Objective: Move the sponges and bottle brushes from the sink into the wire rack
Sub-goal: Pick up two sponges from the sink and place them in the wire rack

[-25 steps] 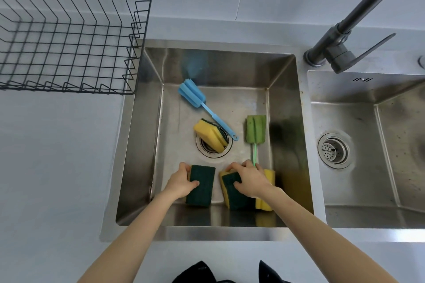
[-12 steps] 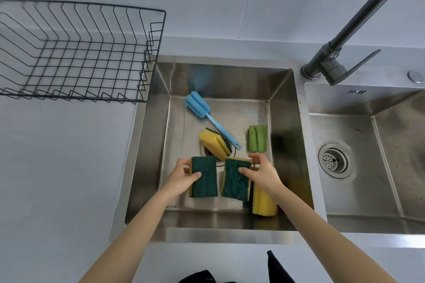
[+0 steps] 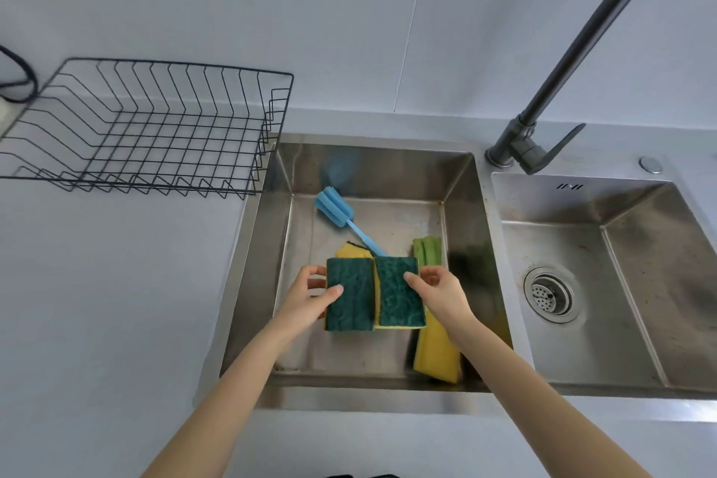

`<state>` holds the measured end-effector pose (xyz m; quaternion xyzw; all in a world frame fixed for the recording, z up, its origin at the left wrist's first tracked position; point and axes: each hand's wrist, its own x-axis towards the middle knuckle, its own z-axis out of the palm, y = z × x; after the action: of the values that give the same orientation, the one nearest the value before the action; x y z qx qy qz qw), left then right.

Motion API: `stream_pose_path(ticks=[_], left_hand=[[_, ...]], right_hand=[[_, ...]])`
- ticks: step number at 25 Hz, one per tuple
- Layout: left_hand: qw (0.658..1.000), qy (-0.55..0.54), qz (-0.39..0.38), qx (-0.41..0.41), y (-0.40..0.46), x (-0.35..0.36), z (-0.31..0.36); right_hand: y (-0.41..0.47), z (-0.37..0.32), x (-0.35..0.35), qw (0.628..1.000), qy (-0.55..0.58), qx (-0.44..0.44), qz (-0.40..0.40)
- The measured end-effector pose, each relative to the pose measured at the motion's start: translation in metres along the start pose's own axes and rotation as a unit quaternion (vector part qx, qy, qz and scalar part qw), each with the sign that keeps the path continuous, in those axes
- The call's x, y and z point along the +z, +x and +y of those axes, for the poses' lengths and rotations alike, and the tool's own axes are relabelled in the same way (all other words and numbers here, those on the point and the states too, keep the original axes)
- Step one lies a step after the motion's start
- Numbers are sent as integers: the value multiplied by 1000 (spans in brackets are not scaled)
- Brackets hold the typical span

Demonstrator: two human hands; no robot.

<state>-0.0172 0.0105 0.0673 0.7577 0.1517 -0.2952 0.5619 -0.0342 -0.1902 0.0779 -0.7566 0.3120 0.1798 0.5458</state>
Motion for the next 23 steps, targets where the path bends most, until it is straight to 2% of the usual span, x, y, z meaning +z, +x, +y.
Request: stream_pose_path(ticks=[5,9,16,23], left_hand=[[998,-1,23,56,-23,-11,13],[997,8,10,75,-39,-21,17],[991,-60,30,115,-63,-46,23],[983,-83,67,148,-80,-85,33]], right_hand=[[-21,-12,-2,999,5,-35,-29],[-34,-20,-6,996,18,-66,-52],[-58,-41,2,988,101,-102,-62],[-70,-65,25,981,147,-117,-53]])
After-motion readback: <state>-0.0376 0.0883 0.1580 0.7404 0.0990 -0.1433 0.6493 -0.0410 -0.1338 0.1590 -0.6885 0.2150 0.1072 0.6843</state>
